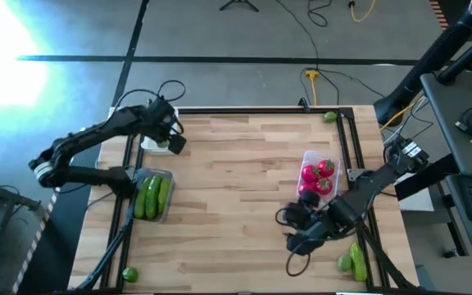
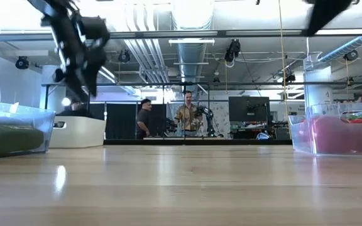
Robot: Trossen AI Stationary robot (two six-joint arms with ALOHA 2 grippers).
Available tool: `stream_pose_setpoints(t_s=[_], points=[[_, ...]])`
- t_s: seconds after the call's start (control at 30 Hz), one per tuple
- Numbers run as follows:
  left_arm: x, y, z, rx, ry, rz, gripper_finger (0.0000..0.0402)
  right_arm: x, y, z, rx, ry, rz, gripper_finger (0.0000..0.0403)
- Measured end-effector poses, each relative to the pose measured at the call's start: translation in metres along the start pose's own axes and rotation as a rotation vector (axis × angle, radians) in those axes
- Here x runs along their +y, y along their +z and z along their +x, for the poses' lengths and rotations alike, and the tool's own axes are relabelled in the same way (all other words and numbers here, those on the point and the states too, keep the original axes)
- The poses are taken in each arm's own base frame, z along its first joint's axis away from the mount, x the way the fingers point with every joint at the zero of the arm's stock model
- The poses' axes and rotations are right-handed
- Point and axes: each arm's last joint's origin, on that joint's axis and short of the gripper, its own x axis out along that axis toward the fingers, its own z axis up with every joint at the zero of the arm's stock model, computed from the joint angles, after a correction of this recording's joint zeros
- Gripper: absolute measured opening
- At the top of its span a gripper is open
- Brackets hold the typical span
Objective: Sort produce into baskets
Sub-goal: Put the cucumber into the black bin
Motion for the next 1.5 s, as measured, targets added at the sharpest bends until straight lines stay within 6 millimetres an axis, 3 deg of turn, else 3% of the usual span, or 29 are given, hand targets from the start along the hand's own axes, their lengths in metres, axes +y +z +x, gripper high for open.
stream_pose_setpoints(t_s=[0.17, 0.27, 0.43, 0.63, 0.8, 1.27, 1.5], points=[[-0.037, -0.009, -0.028, -0.227, -0.188, 0.167, 0.026, 0.014, -0.032, -0.01, 0.179, 0.048, 0.202, 0.0381], [-0.065, -0.018, -0.034, -0.378, -0.326, 0.263, 0.026, 0.021, -0.057, -0.011, 0.295, 0.026, 0.342, 0.0381], [-0.12, -0.041, -0.028, -0.649, -0.567, 0.377, 0.026, 0.029, -0.096, -0.011, 0.435, -0.058, 0.558, 0.0381], [-0.172, -0.073, -0.009, -0.865, -0.752, 0.568, 0.026, 0.031, -0.129, 0.008, 0.688, -0.279, 0.626, 0.0381], [-0.192, -0.067, 0.005, -0.894, -0.744, 0.56, 0.026, 0.033, -0.142, 0.021, 0.933, -0.38, 0.647, 0.0381], [-0.228, -0.058, 0.042, -0.702, -0.617, 0.666, 0.026, 0.051, -0.155, 0.058, 1.039, -0.396, 0.676, 0.0381], [-0.233, -0.053, 0.041, -0.713, -0.619, 0.658, 0.026, 0.055, -0.17, 0.09, 1.086, -0.468, 0.618, 0.038]])
